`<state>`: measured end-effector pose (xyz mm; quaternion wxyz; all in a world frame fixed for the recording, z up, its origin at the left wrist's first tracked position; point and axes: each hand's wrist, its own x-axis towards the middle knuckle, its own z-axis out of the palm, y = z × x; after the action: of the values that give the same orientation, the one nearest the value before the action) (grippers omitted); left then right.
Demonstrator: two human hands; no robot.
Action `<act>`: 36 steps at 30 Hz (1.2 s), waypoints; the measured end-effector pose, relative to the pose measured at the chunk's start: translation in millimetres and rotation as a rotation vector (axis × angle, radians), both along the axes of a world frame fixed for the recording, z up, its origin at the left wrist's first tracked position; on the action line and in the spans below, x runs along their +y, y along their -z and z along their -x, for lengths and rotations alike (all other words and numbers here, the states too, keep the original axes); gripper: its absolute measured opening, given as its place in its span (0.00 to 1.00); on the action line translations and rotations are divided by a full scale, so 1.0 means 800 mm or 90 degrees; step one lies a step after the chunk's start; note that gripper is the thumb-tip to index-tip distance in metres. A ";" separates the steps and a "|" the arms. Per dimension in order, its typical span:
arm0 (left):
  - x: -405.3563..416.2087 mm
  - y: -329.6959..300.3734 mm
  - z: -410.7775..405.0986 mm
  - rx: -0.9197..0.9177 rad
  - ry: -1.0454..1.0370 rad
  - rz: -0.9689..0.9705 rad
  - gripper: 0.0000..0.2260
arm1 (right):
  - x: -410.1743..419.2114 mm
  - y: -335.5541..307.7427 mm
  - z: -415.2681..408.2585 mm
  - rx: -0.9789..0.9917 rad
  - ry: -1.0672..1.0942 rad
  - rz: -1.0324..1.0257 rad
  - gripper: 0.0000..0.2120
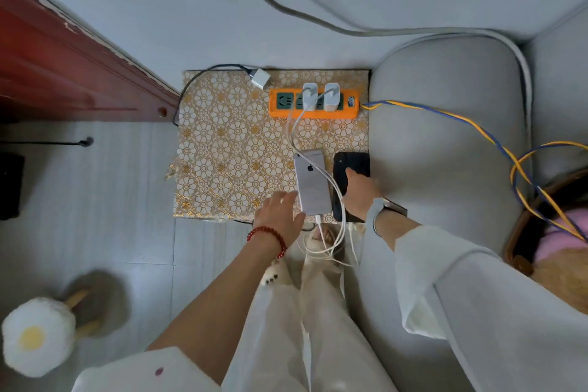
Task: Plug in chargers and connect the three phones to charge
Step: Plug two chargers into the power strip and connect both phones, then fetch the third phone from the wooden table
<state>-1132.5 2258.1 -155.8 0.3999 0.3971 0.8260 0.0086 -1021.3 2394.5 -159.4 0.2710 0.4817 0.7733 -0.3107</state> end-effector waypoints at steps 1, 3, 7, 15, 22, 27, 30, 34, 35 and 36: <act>-0.001 -0.007 0.009 0.008 -0.017 -0.009 0.23 | 0.000 -0.002 0.006 0.008 0.021 0.019 0.26; -0.010 -0.026 0.025 0.021 -0.061 -0.024 0.23 | -0.006 -0.017 0.019 0.056 0.048 0.019 0.21; -0.041 -0.072 0.054 0.041 -0.130 -0.071 0.22 | -0.031 -0.071 0.037 0.169 0.044 -0.006 0.05; -0.239 -0.234 0.114 0.175 -0.354 -0.273 0.20 | -0.206 -0.246 0.143 0.444 -0.085 0.065 0.15; -0.610 -0.414 0.088 0.453 -0.593 -0.410 0.18 | -0.557 -0.431 0.205 0.714 -0.224 0.185 0.12; -0.906 -0.511 -0.015 0.651 -0.824 -0.395 0.16 | -0.835 -0.521 0.189 0.738 -0.452 0.347 0.11; -1.055 -0.540 -0.108 0.747 -0.973 -0.351 0.16 | -0.987 -0.551 0.158 0.717 -0.601 0.421 0.11; -1.188 -0.550 -0.234 0.816 -1.143 -0.258 0.16 | -1.165 -0.572 0.104 0.688 -0.821 0.471 0.10; -1.215 -0.550 -0.266 0.827 -1.178 -0.227 0.17 | -1.211 -0.575 0.086 0.671 -0.875 0.487 0.10; -1.238 -0.551 -0.293 0.832 -1.206 -0.201 0.17 | -1.250 -0.578 0.070 0.658 -0.919 0.503 0.10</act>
<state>-898.4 1267.9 285.3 -0.3234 -0.4059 0.8309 0.2009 -1077.0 1394.4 302.7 0.1653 -0.4303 0.7464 -0.4801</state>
